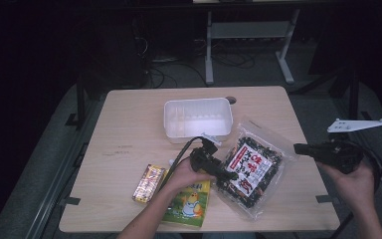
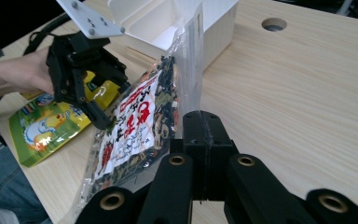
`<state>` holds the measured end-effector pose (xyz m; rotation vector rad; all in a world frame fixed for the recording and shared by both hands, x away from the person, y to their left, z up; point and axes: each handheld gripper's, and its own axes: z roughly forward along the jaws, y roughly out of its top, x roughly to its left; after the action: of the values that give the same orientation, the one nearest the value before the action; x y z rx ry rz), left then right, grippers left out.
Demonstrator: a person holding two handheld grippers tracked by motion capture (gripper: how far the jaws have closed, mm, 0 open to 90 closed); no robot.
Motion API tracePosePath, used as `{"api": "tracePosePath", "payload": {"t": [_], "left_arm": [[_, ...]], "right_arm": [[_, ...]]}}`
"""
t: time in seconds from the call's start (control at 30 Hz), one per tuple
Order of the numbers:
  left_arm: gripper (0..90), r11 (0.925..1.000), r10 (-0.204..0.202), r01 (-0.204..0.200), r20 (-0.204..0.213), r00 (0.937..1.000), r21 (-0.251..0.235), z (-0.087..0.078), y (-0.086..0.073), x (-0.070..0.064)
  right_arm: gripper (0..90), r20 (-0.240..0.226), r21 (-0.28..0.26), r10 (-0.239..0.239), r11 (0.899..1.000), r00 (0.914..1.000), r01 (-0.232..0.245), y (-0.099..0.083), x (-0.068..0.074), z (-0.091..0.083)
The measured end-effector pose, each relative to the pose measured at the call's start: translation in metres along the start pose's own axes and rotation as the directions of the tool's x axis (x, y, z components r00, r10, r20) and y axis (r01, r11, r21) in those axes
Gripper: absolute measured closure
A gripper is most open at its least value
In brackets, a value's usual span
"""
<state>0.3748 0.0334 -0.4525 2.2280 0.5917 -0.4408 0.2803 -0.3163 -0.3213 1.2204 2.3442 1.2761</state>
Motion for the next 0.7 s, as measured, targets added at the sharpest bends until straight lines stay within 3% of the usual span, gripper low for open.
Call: {"api": "tracePosePath", "payload": {"t": [0.2,0.4,0.53,0.6,0.7], "left_arm": [[42.1,0.9997,0.020,-0.020,0.035,0.9992,-0.014,-0.004,0.001,0.001],[57.2,0.9978,0.060,-0.058,0.062,0.9963,-0.033,-0.007,0.002,-0.002],[68.9,0.9936,0.103,-0.100,0.057,0.9931,-0.052,-0.010,0.002,-0.007],[69.5,0.9894,0.138,-0.136,0.029,0.9900,-0.051,-0.012,0.002,-0.013],[70.5,0.9869,0.155,-0.153,0.024,0.9877,-0.051,-0.014,0.001,-0.015]], "right_arm": [[89.8,-0.031,-0.022,0.000,1.000,0.9995,-0.001,0.005,0.001,0.000],[89.8,-0.030,-0.035,-0.001,0.999,0.9996,0.000,0.009,0.000,-0.002],[89.8,-0.038,-0.052,0.011,0.999,0.9992,-0.013,0.010,-0.006,-0.006],[89.8,-0.053,-0.054,0.019,0.998,0.9984,-0.022,0.009,-0.010,-0.006],[89.6,-0.060,-0.052,0.020,0.998,0.9980,-0.023,0.008,-0.013,-0.006]]}}
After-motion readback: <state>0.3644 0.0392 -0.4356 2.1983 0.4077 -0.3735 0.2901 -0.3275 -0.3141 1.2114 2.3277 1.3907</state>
